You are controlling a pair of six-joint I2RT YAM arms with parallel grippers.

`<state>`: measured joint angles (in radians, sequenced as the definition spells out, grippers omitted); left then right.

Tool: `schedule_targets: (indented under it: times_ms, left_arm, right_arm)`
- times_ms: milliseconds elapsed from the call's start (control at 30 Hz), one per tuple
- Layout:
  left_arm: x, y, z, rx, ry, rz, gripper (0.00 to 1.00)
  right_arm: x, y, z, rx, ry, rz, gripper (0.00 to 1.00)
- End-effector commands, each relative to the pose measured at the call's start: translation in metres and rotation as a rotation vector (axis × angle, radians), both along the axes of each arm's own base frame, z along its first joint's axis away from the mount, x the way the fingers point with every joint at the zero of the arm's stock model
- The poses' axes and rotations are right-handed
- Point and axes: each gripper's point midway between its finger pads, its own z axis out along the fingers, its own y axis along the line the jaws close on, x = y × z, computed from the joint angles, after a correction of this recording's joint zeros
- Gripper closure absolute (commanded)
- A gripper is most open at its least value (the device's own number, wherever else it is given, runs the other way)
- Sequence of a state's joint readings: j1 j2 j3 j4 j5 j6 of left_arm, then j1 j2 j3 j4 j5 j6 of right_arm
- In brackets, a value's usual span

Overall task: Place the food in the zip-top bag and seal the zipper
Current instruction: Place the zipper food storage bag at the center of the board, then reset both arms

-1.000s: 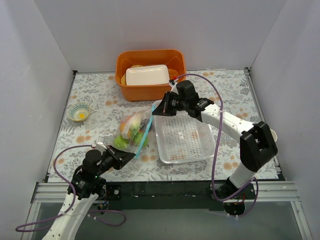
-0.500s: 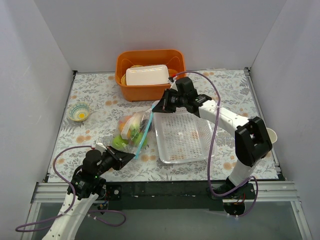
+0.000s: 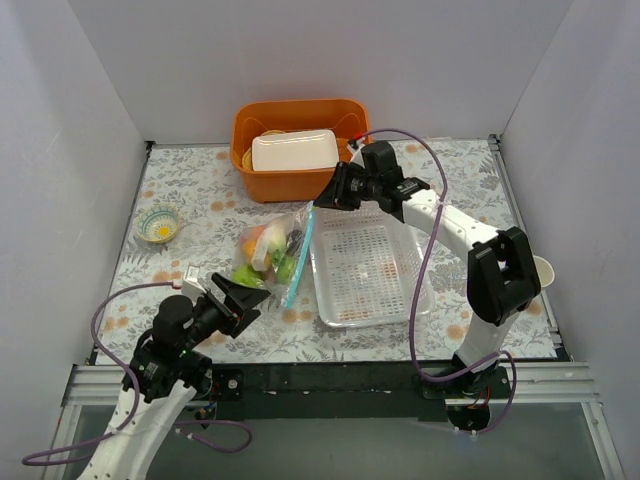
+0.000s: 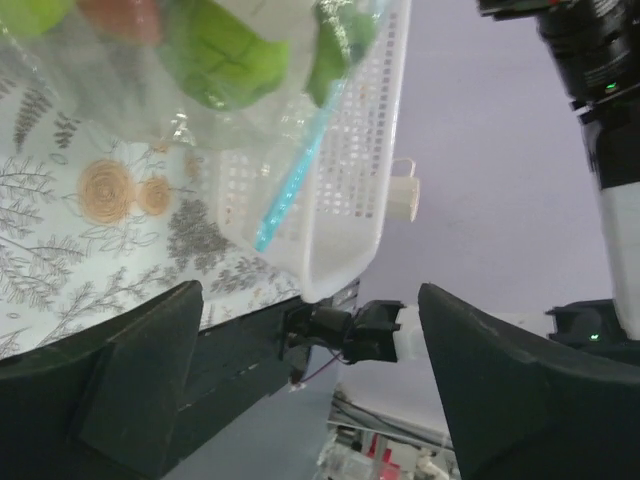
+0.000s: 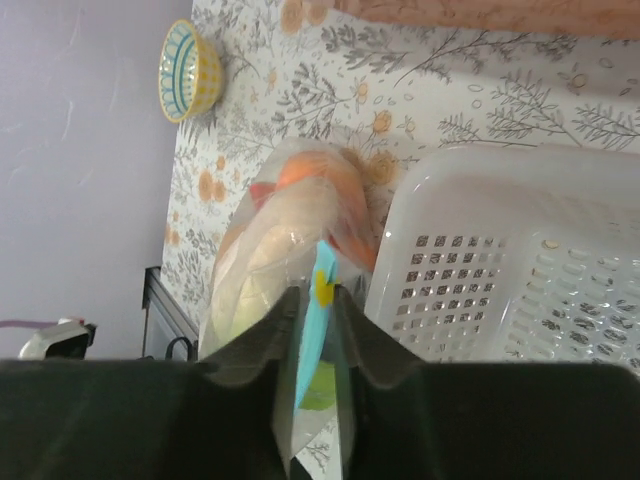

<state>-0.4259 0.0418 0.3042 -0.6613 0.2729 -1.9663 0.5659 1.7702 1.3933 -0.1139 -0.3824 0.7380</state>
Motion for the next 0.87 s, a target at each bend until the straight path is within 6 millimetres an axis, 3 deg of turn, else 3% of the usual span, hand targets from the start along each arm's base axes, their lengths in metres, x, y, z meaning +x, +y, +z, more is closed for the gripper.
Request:
schedule_targets:
  times_ms: [0, 33, 100, 133, 167, 300, 333, 367, 433, 500, 533, 567, 767, 800, 833]
  left_arm:
    - [0.011, 0.005, 0.035, 0.107, -0.122, -0.006, 0.02]
    - [0.013, 0.005, 0.047, 0.129, -0.161, -0.017, 0.02]
    - [0.021, 0.003, 0.052, 0.173, -0.17, -0.025, 0.02]
    - [0.023, 0.004, 0.066, 0.184, -0.2, -0.024, 0.02]
    - [0.03, 0.004, 0.062, 0.24, -0.194, -0.037, 0.02]
    - [0.056, 0.016, 0.082, 0.4, -0.238, 0.015, 0.02]
    - [0.062, 0.02, 0.085, 0.434, -0.234, 0.033, 0.02]
    - [0.067, 0.023, 0.104, 0.461, -0.278, 0.043, 0.02]
    - [0.083, 0.027, 0.107, 0.528, -0.266, 0.07, 0.02]
    - [0.097, 0.027, 0.118, 0.566, -0.284, 0.083, 0.02]
    - [0.101, 0.028, 0.12, 0.583, -0.29, 0.09, 0.02]
    - [0.106, 0.028, 0.124, 0.59, -0.305, 0.093, 0.02]
    - [0.135, 0.032, 0.124, 0.678, -0.327, 0.14, 0.02]
    - [0.14, 0.031, 0.125, 0.687, -0.338, 0.142, 0.02]
    - [0.144, 0.032, 0.129, 0.717, -0.364, 0.136, 0.02]
  right_arm:
    - [0.021, -0.008, 0.033, -0.011, -0.144, -0.009, 0.63]
    - [0.021, -0.009, 0.034, -0.02, -0.149, -0.009, 0.53]
    - [0.021, -0.011, 0.036, -0.041, -0.159, 0.006, 0.42]
    - [0.022, -0.013, 0.034, -0.054, -0.159, 0.006, 0.4]
    - [0.023, -0.015, 0.035, -0.07, -0.164, -0.002, 0.39]
    - [0.02, -0.036, 0.034, -0.158, -0.19, -0.05, 0.37]
    - [0.017, -0.044, 0.038, -0.172, -0.202, -0.067, 0.37]
    - [0.019, -0.052, 0.038, -0.195, -0.212, -0.098, 0.37]
    - [0.015, -0.068, 0.046, -0.216, -0.239, -0.129, 0.36]
    - [0.015, -0.089, 0.039, -0.252, -0.231, -0.174, 0.36]
    - [0.011, -0.098, 0.044, -0.264, -0.247, -0.187, 0.36]
    - [0.01, -0.11, 0.036, -0.294, -0.236, -0.212, 0.36]
    - [0.005, -0.179, 0.031, -0.42, -0.245, -0.356, 0.36]
    - [0.003, -0.193, 0.02, -0.449, -0.228, -0.38, 0.36]
    - [0.0, -0.202, 0.025, -0.457, -0.244, -0.401, 0.36]
